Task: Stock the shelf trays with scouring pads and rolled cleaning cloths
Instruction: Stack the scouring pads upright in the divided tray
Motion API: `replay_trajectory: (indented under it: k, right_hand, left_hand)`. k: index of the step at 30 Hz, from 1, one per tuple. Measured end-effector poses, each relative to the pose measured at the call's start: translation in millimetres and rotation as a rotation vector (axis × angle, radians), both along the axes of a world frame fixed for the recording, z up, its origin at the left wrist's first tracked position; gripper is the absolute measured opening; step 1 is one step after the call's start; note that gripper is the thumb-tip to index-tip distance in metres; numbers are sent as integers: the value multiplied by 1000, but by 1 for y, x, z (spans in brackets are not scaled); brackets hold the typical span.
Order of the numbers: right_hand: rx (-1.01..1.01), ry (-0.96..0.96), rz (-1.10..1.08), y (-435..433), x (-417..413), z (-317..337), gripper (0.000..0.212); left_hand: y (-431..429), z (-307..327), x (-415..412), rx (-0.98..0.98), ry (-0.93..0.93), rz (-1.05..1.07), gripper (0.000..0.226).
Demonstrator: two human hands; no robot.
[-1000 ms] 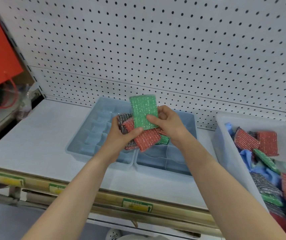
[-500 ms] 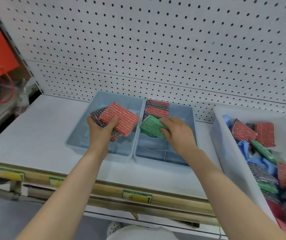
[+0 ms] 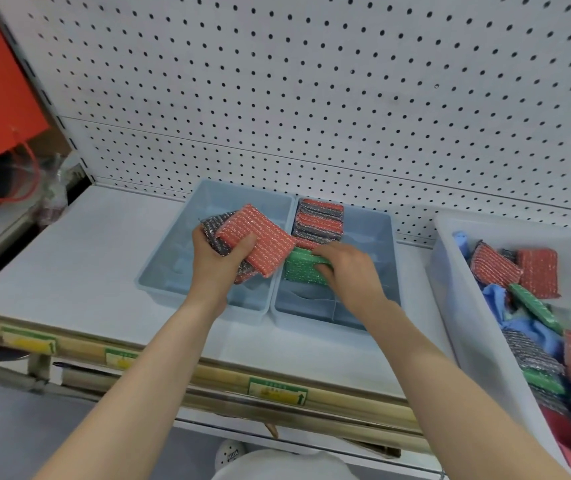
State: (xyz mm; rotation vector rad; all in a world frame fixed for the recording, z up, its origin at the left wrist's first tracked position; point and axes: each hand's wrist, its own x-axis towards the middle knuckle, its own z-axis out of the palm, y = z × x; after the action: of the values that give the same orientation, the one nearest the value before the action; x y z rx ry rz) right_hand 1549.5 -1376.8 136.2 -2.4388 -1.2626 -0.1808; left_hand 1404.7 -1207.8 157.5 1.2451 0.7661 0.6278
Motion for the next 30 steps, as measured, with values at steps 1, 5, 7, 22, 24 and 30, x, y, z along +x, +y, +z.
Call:
replay_trajectory:
  k: [1,5,7,22,24,30]
  right_hand:
    - [30,-8,4,-1,0,-3,24]
    - [32,-59,26,-4,-3,-21,25]
    - [-4,-93,-1,-4,3,-22,21]
    - [537,1090,-75,2,0,40,19]
    - [497,903,-115,-10,10,32,23]
    - [96,262,-12,-17,1,19,21]
  left_hand:
    - [0,0,0,3,1,-3,68]
    - [-5,-1,4,13,17,-32,70]
    - [-8,-1,6,27,22,-48,69]
    - [-15,-3,16,29,-11,-145,41]
    - [-11,-8,14,61,-5,-62,34]
    - [-4,-14,11,46,-1,26,35]
